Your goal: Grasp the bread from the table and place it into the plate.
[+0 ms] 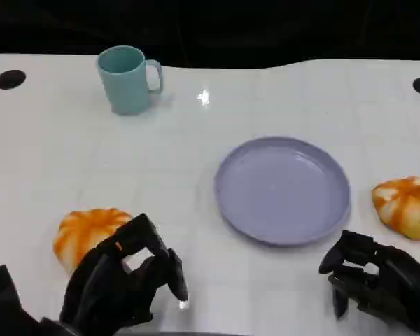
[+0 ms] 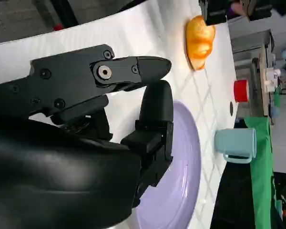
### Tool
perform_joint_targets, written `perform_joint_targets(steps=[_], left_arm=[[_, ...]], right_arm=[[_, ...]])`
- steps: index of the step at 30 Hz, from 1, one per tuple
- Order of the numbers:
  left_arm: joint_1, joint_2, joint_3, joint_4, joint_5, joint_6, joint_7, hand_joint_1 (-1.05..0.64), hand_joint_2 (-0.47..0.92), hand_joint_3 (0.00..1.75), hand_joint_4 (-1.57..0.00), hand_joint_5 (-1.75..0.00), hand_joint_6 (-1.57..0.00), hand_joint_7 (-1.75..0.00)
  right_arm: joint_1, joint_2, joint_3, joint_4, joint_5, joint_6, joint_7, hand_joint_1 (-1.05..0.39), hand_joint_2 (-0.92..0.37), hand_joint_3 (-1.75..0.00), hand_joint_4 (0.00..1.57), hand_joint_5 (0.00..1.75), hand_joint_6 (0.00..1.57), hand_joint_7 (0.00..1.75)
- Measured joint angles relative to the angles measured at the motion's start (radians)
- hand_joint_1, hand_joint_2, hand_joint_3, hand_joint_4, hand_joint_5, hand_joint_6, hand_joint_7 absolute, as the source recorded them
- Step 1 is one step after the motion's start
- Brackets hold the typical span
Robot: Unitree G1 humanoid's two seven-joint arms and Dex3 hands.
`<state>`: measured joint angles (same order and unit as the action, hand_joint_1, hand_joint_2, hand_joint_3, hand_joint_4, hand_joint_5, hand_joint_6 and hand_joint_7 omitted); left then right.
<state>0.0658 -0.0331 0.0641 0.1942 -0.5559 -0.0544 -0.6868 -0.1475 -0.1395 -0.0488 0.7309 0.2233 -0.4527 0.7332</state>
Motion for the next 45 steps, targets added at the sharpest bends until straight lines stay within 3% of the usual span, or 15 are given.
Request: perform_joint_targets(steps=[9, 17, 19, 23, 25, 30, 32, 33, 37, 45], left_arm=[[0.0, 0.003, -0.001, 0.0, 0.0, 0.009, -0.001, -0.55, 0.42, 1.07, -0.73, -1.75, -0.61, -1.57], [0.0, 0.003, -0.001, 0.0, 0.001, 0.007, -0.006, -0.54, 0.5, 0.95, -0.71, -1.74, -0.6, -1.55], [0.0, 0.003, -0.001, 0.0, 0.001, 0.007, -0.006, -0.51, 0.56, 0.84, -0.7, -1.65, -0.63, -1.43], [0.002, 0.002, 0.0, -0.007, 0.016, 0.002, -0.003, -0.46, 0.6, 0.77, -0.67, -1.54, -0.64, -1.3], [0.003, 0.0, 0.001, -0.007, 0.032, -0.021, 0.006, -0.46, 0.72, 0.58, -0.62, -1.37, -0.64, -0.99], [0.005, 0.007, -0.002, -0.012, 0.13, -0.139, 0.023, -0.37, 0.8, 0.34, -0.47, -1.19, -0.57, -0.63], [0.004, 0.023, -0.006, -0.021, 0.162, -0.156, 0.03, -0.36, 0.8, 0.33, -0.46, -1.18, -0.57, -0.59], [0.004, 0.029, -0.006, -0.023, 0.176, -0.163, 0.035, -0.37, 0.81, 0.32, -0.37, -1.12, -0.51, -0.54], [0.006, 0.062, -0.015, -0.064, 0.262, -0.2, 0.074, -0.38, 0.81, 0.3, -0.23, -1.06, -0.44, -0.47], [0.018, 0.155, -0.035, -0.205, 0.514, -0.246, 0.219, -0.38, 0.8, 0.23, -0.12, -1.01, -0.4, -0.35]], right_arm=[[0.0, -0.001, 0.004, 0.001, -0.013, -0.014, -0.012, -0.52, -0.92, -0.26, 0.66, 1.75, 0.67, 1.39], [0.0, -0.001, 0.003, -0.001, -0.012, -0.01, -0.01, -0.52, -0.92, -0.26, 0.68, 1.75, 0.67, 1.4], [0.0, -0.001, 0.003, -0.002, -0.012, -0.006, -0.011, -0.53, -0.92, -0.26, 0.68, 1.75, 0.67, 1.4], [0.0, -0.001, 0.002, -0.011, -0.011, 0.011, -0.015, -0.52, -0.92, -0.26, 0.67, 1.75, 0.67, 1.39], [0.0, -0.001, 0.002, -0.011, -0.011, 0.011, -0.014, -0.53, -0.92, -0.27, 0.67, 1.75, 0.66, 1.4], [0.003, -0.001, 0.005, -0.023, -0.016, 0.02, -0.021, -0.52, -0.92, -0.27, 0.68, 1.75, 0.67, 1.41], [0.003, -0.001, 0.005, -0.025, -0.017, 0.022, -0.022, -0.52, -0.92, -0.27, 0.68, 1.75, 0.67, 1.41], [0.004, -0.001, 0.005, -0.026, -0.017, 0.022, -0.022, -0.52, -0.92, -0.27, 0.67, 1.75, 0.66, 1.41], [0.004, -0.001, 0.005, -0.028, -0.012, 0.03, -0.017, -0.54, -0.92, -0.26, 0.67, 1.75, 0.67, 1.4], [0.005, 0.0, 0.006, -0.041, -0.01, 0.053, -0.016, -0.53, -0.92, -0.25, 0.67, 1.75, 0.68, 1.39]])
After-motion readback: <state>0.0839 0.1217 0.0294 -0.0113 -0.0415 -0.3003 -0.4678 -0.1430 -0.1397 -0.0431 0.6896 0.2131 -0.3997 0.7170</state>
